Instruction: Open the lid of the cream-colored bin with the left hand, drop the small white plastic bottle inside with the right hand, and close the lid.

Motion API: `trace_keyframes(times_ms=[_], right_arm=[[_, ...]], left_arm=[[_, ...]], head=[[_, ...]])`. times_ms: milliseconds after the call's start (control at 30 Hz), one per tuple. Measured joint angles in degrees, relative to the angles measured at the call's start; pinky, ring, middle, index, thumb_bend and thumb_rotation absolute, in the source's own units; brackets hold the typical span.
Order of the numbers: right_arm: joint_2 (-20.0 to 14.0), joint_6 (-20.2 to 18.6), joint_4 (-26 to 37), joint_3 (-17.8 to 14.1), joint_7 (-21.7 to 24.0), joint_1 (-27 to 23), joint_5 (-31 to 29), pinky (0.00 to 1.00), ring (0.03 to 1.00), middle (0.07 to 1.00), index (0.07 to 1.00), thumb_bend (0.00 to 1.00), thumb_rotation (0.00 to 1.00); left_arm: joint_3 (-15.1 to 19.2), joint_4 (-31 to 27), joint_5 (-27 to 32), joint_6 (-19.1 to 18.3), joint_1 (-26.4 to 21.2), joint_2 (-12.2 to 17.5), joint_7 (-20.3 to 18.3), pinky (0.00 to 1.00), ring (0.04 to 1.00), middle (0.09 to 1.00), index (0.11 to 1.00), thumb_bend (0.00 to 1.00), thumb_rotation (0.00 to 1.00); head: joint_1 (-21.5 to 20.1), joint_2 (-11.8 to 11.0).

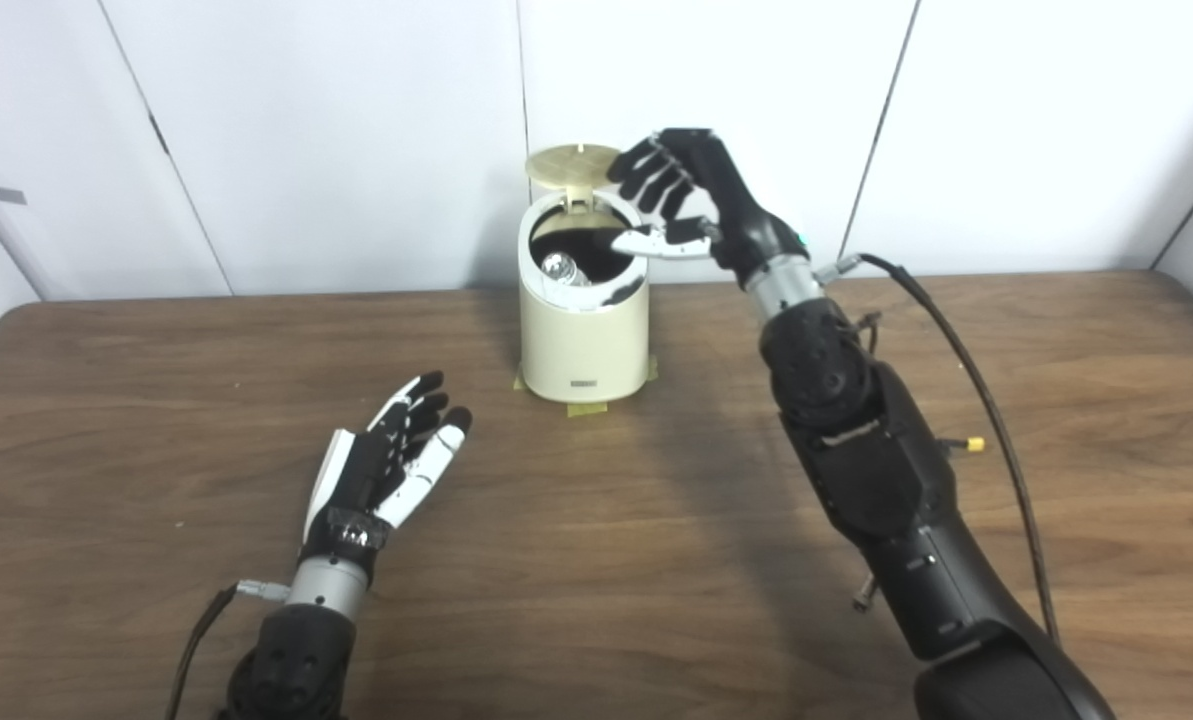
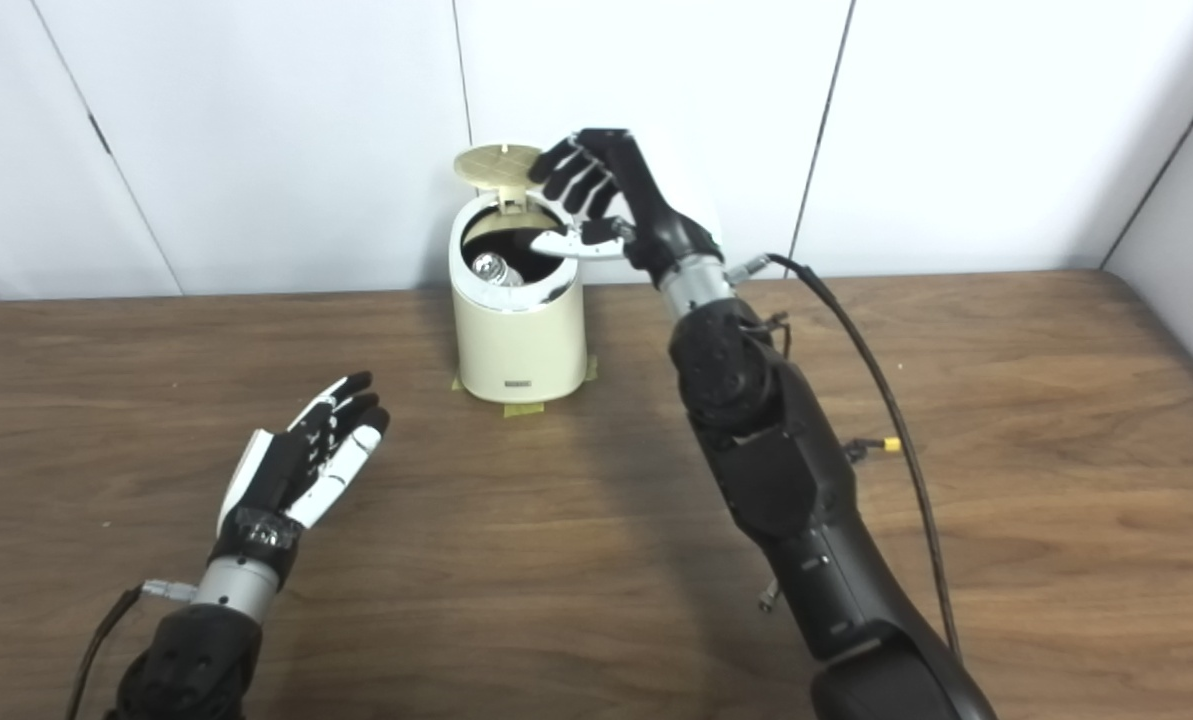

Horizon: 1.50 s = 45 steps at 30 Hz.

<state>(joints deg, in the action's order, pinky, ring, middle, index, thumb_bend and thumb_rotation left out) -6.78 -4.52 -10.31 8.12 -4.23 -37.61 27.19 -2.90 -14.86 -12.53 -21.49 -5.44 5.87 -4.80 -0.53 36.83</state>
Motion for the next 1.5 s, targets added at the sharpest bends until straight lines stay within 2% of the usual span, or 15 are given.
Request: trace_keyframes(times_ms=[133, 200, 367, 433, 467, 533, 600, 633, 733, 867, 1067, 1200, 1367, 1500], right_arm=[[-0.2, -4.9, 3.2, -3.5, 1.5, 4.0, -3.1, 0.38, 0.468, 0.496, 0.49, 0.5, 0.0], [-0.3, -7.2, 5.0, -4.9, 2.0, 6.1, -4.8, 0.44, 0.473, 0.491, 0.483, 0.52, 0.0], [1.1, -13.3, 12.1, -10.5, 2.9, 11.6, -11.9, 0.44, 0.441, 0.503, 0.508, 0.52, 0.0], [2.4, -15.2, 15.5, -13.1, 3.7, 13.6, -16.9, 0.52, 0.544, 0.503, 0.49, 0.52, 0.01], [3.0, -16.0, 16.8, -13.8, 4.2, 14.4, -19.3, 0.57, 0.595, 0.586, 0.494, 0.51, 0.08], [3.5, -18.5, 19.0, -14.7, 5.9, 16.3, -23.5, 0.7, 0.722, 0.73, 0.697, 0.61, 0.42], [2.9, -19.7, 20.7, -14.7, 8.3, 18.5, -26.9, 0.77, 0.821, 0.826, 0.793, 0.67, 0.6], [2.4, -19.9, 21.4, -14.6, 9.5, 19.4, -28.4, 0.8, 0.864, 0.865, 0.824, 0.69, 0.66], [1.1, -20.3, 22.5, -14.8, 11.2, 22.3, -31.2, 0.88, 0.954, 0.947, 0.895, 0.63, 0.82], [0.6, -20.1, 23.9, -14.7, 11.3, 25.8, -32.7, 0.97, 0.997, 0.995, 0.946, 0.61, 0.94], [1.4, -18.5, 23.9, -14.2, 11.2, 31.0, -33.6, 1.0, 1.0, 1.0, 0.952, 0.63, 0.98], [2.4, -17.2, 23.8, -14.1, 10.8, 33.8, -33.6, 0.99, 0.988, 0.987, 0.945, 0.63, 0.99], [3.7, -14.0, 23.5, -13.9, 9.2, 35.0, -33.1, 0.93, 0.951, 0.95, 0.93, 0.65, 0.97], [4.0, -12.0, 23.4, -12.7, 9.1, 35.7, -32.9, 0.94, 0.967, 0.954, 0.932, 0.65, 0.97]], left_arm=[[1.8, 0.2, 2.9, -0.1, -1.0, -0.1, 0.0, 0.89, 0.895, 0.89, 0.955, 0.55, 0.74], [2.4, 0.2, 3.7, -0.4, -1.8, -0.2, 0.0, 0.91, 0.888, 0.886, 0.953, 0.53, 0.74], [3.9, 1.4, 5.8, -1.9, -5.2, -0.3, 0.0, 0.91, 0.884, 0.898, 0.951, 0.53, 0.74], [4.5, 2.3, 6.8, -1.9, -6.7, -0.2, -0.1, 0.9, 0.888, 0.911, 0.952, 0.52, 0.74], [4.7, 2.4, 7.3, -2.0, -7.4, -0.2, -0.1, 0.89, 0.884, 0.909, 0.949, 0.51, 0.74], [4.9, 2.8, 7.9, -2.3, -8.9, 0.1, -0.2, 0.88, 0.883, 0.898, 0.944, 0.5, 0.74], [4.9, 3.1, 8.2, -2.7, -10.5, 0.4, -0.4, 0.88, 0.887, 0.898, 0.94, 0.49, 0.76], [4.9, 3.6, 8.2, -2.8, -11.4, 0.7, -0.4, 0.88, 0.887, 0.899, 0.938, 0.49, 0.78], [4.9, 5.4, 8.4, -3.6, -13.7, 1.7, -0.6, 0.89, 0.901, 0.908, 0.937, 0.51, 0.81], [4.5, 6.9, 9.1, -4.1, -15.8, 2.1, -1.2, 0.9, 0.898, 0.903, 0.923, 0.51, 0.83], [3.6, 9.9, 9.2, -4.0, -18.8, 2.2, -1.8, 0.9, 0.905, 0.904, 0.92, 0.52, 0.83], [3.6, 13.1, 9.4, -3.9, -21.0, 2.7, -2.2, 0.92, 0.926, 0.917, 0.937, 0.52, 0.9], [3.1, 15.9, 9.5, -3.9, -25.2, 3.6, -2.9, 0.93, 0.925, 0.913, 0.933, 0.53, 0.94], [2.7, 18.3, 9.5, -3.9, -29.2, 4.1, -3.2, 0.92, 0.92, 0.911, 0.918, 0.57, 0.95]], head=[[-0.1, -0.1], [-0.1, -0.2], [-0.1, -0.1], [-0.2, -0.2], [-0.3, -0.1], [-0.4, 0.0], [-0.4, -0.1], [-0.4, -0.1], [-0.2, 0.0], [0.2, 0.0], [1.0, -0.2], [1.3, -0.4], [1.8, -0.8], [1.9, -1.1]])
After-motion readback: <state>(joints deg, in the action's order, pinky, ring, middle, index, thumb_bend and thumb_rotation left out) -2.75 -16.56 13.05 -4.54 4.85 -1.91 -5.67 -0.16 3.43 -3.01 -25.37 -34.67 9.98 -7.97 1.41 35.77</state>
